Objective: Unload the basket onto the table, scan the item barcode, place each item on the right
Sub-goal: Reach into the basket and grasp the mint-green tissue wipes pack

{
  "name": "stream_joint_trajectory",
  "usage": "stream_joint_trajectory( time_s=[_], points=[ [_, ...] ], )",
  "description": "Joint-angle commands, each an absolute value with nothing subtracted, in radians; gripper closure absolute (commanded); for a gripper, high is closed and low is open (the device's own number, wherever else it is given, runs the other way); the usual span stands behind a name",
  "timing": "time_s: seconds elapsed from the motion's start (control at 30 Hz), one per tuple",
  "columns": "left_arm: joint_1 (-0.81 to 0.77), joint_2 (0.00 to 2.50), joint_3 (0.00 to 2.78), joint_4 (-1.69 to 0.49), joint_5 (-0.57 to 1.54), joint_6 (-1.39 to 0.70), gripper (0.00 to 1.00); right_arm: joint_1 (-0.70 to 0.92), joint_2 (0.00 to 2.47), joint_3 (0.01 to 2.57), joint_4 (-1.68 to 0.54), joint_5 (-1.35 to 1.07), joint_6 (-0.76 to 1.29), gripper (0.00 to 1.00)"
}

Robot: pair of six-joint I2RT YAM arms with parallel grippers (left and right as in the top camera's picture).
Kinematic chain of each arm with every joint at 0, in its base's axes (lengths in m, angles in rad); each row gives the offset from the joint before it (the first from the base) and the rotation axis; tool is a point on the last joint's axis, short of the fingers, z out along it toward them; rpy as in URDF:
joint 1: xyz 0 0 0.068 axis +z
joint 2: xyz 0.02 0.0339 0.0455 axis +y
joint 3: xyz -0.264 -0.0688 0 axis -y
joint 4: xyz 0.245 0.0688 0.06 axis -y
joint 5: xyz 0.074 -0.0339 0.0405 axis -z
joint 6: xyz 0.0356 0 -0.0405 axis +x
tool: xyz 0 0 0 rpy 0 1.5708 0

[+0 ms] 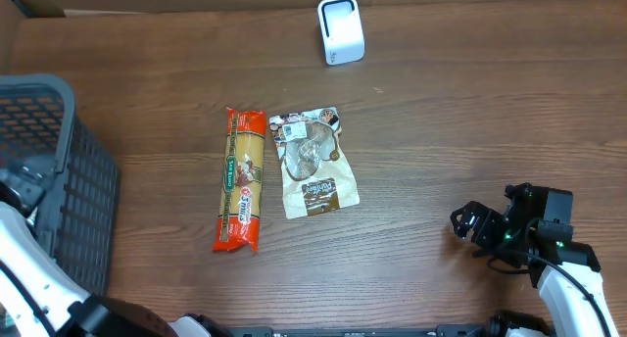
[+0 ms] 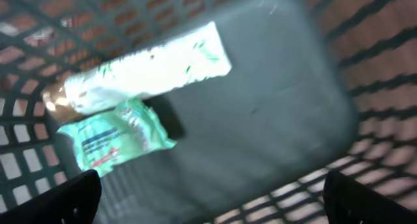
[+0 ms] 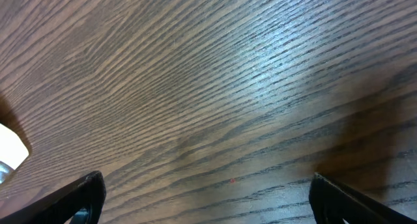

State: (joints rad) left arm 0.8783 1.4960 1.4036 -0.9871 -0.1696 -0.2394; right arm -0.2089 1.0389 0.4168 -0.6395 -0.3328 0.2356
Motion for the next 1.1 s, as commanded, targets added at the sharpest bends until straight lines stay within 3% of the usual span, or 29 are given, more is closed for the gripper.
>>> stream_joint_trajectory(
  time_s=[0.0, 0.33, 1.07],
  points=[
    [0.916, 1.501, 1.308, -0.948, -0.247, -0.101, 0.00, -0.205, 1.039, 0.415, -0.634, -0.330, 0.239, 0.00],
    [1.056, 1.532, 1.087, -0.679, -0.096, 0.125, 0.00, -0.205, 1.039, 0.415, -0.634, -0.330, 0.240, 0.00],
    [1.080, 1.697, 1.079, -0.666, -0.257, 0.096, 0.00, -0.205, 1.039, 0.415, -0.634, -0.330, 0.240, 0.00]
  ],
)
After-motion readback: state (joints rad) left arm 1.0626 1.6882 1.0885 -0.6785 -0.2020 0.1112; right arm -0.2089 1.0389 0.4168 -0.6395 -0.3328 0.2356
